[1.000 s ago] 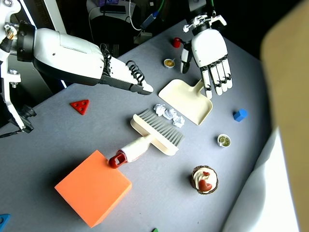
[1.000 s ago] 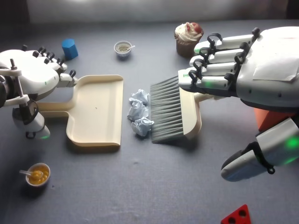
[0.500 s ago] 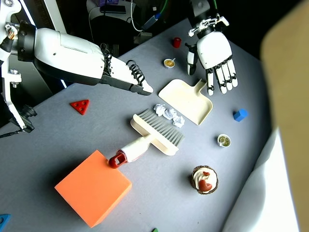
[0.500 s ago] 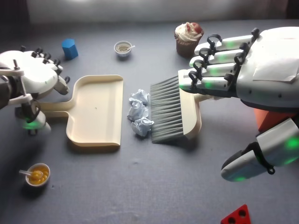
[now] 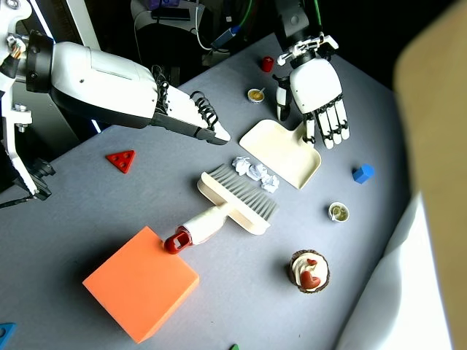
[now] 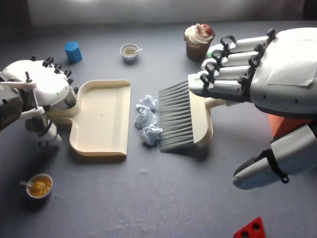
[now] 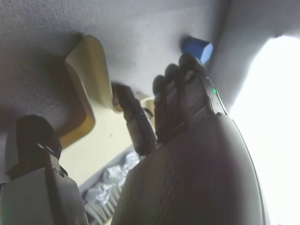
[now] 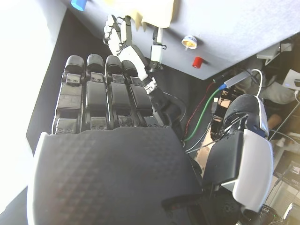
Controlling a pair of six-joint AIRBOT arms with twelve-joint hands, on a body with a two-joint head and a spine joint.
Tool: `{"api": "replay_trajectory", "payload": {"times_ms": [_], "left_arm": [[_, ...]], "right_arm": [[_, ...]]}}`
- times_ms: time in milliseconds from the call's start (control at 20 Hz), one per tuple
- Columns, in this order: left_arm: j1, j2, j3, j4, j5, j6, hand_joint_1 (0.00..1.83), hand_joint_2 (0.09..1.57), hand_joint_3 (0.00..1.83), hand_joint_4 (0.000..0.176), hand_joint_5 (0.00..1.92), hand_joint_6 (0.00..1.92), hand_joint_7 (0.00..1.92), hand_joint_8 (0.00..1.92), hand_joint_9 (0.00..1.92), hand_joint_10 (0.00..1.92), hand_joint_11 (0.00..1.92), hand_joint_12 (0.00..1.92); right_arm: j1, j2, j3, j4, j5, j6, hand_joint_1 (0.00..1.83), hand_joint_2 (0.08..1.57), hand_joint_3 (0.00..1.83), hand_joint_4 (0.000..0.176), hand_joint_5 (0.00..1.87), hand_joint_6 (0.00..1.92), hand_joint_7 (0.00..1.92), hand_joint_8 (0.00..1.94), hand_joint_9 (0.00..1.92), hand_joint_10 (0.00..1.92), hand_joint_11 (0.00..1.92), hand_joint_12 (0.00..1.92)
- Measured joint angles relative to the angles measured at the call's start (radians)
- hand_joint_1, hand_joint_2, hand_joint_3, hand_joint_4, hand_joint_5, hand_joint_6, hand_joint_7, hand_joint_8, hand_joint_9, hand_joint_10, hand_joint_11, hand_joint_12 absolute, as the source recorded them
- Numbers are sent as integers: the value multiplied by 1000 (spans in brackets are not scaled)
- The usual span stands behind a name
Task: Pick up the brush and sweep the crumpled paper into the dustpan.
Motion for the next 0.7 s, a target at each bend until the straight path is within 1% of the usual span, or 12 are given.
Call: {"api": "replay_trajectory", "payload": {"times_ms": [50,100,150,200,300,350,500,600,650,700], "left_arm": [[0,-1,0,1,-1,0,930,982,2,60,787,10,296,5,258,6,187,121],[0,-1,-2,2,-2,0,939,1011,4,44,841,9,287,1,241,1,162,112],[0,-3,-1,2,-4,0,1066,1050,15,38,1042,627,329,18,275,8,187,136],[0,-6,-1,2,-10,-2,1130,1069,4,0,1072,773,390,13,321,8,207,155],[0,-11,-1,10,-20,0,1168,1081,2,0,1064,831,430,13,371,16,250,185],[2,-11,-3,-3,-26,0,1159,1082,1,0,1064,834,413,3,359,6,247,197],[3,-11,-2,1,-27,1,1148,1073,0,0,1086,802,430,1,367,1,234,239],[2,-11,-2,2,-28,2,1120,1080,0,0,1068,835,407,0,343,0,171,259],[2,-11,-2,2,-28,2,1116,1083,0,0,1062,845,398,0,334,0,132,320],[2,-11,-2,1,-28,3,1133,1075,0,0,1080,815,405,0,344,0,104,409]], "right_arm": [[0,0,-7,-6,-18,0,0,866,6,0,111,1,112,2,112,3,74,14],[0,0,-16,-19,-34,0,0,867,5,0,108,0,110,1,107,1,62,8],[0,0,-21,-26,-50,0,0,864,3,0,96,0,98,0,92,0,45,1],[0,0,-23,-26,-62,0,0,864,3,0,104,4,105,4,99,4,53,5],[0,0,-24,-26,-73,0,0,859,0,0,92,0,86,0,77,0,19,0],[0,0,-24,-26,-75,0,0,863,2,0,97,3,98,5,92,6,41,10],[0,0,-24,-26,-79,2,0,876,6,0,95,5,92,2,92,5,45,11],[0,0,-24,-26,-84,2,0,882,6,0,88,5,86,4,92,4,48,12],[0,0,-24,-26,-93,2,0,883,6,0,88,4,92,7,96,5,55,14],[0,0,-24,-26,-107,2,0,903,15,0,85,3,88,4,90,3,49,11]]}}
